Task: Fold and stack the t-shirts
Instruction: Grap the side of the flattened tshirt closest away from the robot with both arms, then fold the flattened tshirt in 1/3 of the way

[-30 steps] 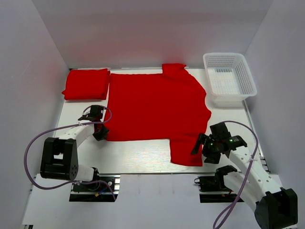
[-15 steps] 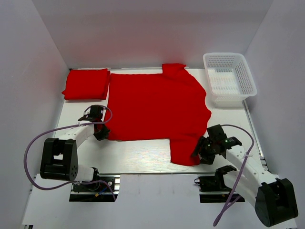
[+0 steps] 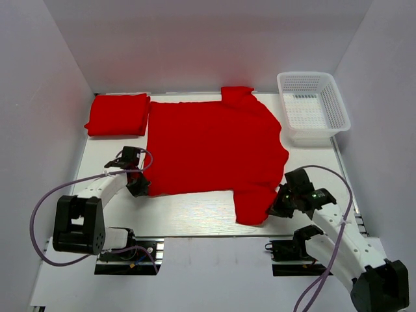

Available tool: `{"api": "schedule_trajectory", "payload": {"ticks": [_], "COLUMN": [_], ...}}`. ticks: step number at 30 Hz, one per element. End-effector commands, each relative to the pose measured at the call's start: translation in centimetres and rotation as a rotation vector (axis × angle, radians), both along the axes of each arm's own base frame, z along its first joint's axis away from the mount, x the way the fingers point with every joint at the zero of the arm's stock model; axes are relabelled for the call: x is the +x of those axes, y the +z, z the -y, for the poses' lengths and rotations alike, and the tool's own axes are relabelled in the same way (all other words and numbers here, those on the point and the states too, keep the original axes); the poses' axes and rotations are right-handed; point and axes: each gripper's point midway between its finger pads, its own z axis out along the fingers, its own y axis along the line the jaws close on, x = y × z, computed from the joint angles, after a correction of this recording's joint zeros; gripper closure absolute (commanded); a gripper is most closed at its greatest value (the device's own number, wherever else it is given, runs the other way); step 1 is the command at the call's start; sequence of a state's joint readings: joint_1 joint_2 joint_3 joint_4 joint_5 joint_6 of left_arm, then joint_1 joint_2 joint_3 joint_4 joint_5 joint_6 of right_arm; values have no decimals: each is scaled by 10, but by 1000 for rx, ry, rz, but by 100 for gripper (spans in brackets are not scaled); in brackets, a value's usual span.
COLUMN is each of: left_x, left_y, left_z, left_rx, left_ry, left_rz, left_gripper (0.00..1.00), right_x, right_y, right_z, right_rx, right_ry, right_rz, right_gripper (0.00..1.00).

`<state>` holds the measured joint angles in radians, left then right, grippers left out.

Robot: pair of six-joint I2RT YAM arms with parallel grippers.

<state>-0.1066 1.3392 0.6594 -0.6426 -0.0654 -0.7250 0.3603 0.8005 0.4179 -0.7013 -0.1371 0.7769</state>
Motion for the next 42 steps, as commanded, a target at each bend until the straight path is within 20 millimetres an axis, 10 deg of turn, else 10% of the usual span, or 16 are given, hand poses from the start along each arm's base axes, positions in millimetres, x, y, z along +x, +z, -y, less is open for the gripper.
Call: {"api": "schedule_trajectory", "payload": {"ticks": [1,14,23,42], "left_x": [-17,-49,-4,83], "left_y": [14,36,48,65], "left_z": [7,11,12,-10], "left_rx": [-46,-83,-81,19], "left_ry": [-21,-44,-24,106], "left_rz": [-8,-12,46,29], "left_gripper": [100,100,100,100], "right_x": [-5,-23,82,219], "right_y": [30,87,130,172], "right_z": [3,2,-34,-10], "right_rx": [-7,34,132,-157], "right_ry": [11,38,53,-38], "right_rz": [11,32,393,585], "right_gripper": [100,100,100,100]}}
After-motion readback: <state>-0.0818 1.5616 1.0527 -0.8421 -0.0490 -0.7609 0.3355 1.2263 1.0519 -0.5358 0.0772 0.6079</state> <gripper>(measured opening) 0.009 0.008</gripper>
